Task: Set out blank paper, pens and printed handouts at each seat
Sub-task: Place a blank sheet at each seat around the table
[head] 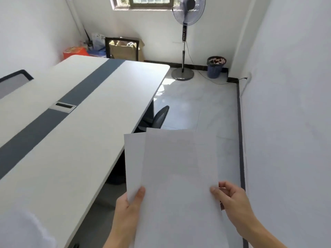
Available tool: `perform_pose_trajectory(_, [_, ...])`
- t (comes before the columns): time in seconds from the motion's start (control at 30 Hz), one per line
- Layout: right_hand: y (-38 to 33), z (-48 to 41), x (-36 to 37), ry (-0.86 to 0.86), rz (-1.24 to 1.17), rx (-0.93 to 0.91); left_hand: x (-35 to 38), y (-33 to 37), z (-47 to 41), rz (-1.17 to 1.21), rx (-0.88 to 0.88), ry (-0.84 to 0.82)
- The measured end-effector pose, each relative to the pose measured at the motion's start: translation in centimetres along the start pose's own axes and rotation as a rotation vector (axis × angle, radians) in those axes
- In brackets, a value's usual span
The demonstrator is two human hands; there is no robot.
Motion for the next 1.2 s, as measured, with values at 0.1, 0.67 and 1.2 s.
perform_pose_trajectory(0.1, [-0.1, -2.8, -2.8, 0.064, -0.047, 0.024, 3.4, 0.6, -3.3, -0.055, -0.007, -0.027])
perform_pose_trajectory(0.67, [-14.0, -29.7, -8.9, 0.214, -0.143, -0.026, 18.9, 13.4, -29.6, -0.042, 0.014, -0.124])
perform_pose_trajectory(1.2, [-26.6, -59.9, -1.9, -0.315, 0.125, -0.045, 18.1, 16.0, -40.3, 0.196, -0.013, 0.549])
Point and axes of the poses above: each hand's wrist, its own z-axis away from the middle knuckle, its own x-axis out of the palm, y = z × x, the point moved 7 cm from there along -z, towards the middle knuckle, and after that the axes turned 9 degrees about z, right-handed, at the moved point
